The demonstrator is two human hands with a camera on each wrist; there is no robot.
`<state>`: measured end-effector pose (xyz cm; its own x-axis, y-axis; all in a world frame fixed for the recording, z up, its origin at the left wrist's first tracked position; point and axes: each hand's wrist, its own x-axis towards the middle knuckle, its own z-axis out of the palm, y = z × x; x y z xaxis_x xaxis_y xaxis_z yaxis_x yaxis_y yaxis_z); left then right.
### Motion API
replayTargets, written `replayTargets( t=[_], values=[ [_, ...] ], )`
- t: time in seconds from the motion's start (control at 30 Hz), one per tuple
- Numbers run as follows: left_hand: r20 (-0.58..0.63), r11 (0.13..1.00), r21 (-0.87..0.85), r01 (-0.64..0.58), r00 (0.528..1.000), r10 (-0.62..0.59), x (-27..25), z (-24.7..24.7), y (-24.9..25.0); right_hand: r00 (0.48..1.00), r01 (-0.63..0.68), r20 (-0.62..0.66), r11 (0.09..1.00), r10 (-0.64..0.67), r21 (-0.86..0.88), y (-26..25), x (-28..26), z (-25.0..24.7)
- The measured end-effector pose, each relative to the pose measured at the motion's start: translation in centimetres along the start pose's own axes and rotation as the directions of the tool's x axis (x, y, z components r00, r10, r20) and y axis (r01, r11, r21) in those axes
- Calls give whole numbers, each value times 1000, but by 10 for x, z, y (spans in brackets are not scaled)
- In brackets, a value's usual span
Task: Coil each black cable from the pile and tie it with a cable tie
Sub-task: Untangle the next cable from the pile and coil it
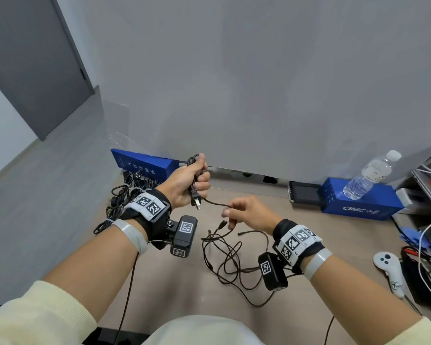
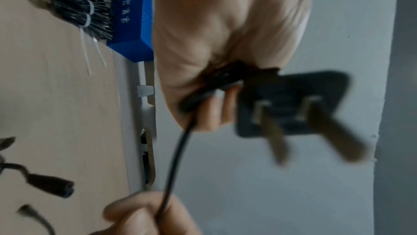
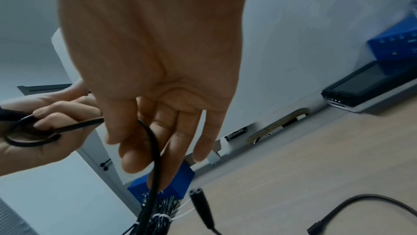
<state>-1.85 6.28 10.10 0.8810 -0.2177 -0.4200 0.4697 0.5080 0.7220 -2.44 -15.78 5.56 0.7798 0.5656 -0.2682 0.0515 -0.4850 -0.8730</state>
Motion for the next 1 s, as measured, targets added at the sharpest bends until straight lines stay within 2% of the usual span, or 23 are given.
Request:
replayTargets(
  t=[0.07, 0.13, 0.2, 0.3, 0.43, 0.5, 0.6, 0.67, 0.73, 0.93, 1.0],
  values=[
    [-127, 993, 120, -17, 991, 32, 5, -2, 3, 999, -13, 30, 1000, 13, -27, 6, 1, -3],
    [-253, 972, 223, -71, 959, 128, 8, -5, 7, 999, -35, 32, 998, 36, -53, 14, 0, -8],
    [-295, 928, 353, -119, 927, 231, 9, -8, 9, 999, -54, -9, 997, 54, -59, 20, -1, -11],
    [-200, 820, 556, -135, 936, 289, 10, -9, 8, 997, 1, -79, 997, -7, -72, 14, -1, -12],
    [-33, 610, 782, -128, 969, 245, 10, -3, 3, 985, 114, -119, 988, -126, -101, -16, -3, -18],
    [46, 533, 834, -142, 981, 189, 10, 4, -3, 976, 149, -140, 979, -169, -141, -28, -2, -21],
    [143, 456, 878, -143, 989, 37, 11, 13, -13, 957, 151, -218, 969, -194, -198, -38, 2, -19],
    [182, 446, 885, -134, 981, -67, 11, 16, -19, 945, 144, -264, 971, -192, -190, -40, 5, -17],
    [205, 467, 873, -137, 974, -98, 11, 17, -22, 938, 127, -297, 975, -177, -180, -39, 5, -14],
    [164, 482, 868, -116, 985, -58, 7, 17, -20, 908, 96, -406, 995, -100, -30, -27, 5, -24],
    [177, 536, 834, -130, 984, -37, 5, 15, -15, 906, 112, -408, 994, -109, -17, -21, 2, -32]
  ],
)
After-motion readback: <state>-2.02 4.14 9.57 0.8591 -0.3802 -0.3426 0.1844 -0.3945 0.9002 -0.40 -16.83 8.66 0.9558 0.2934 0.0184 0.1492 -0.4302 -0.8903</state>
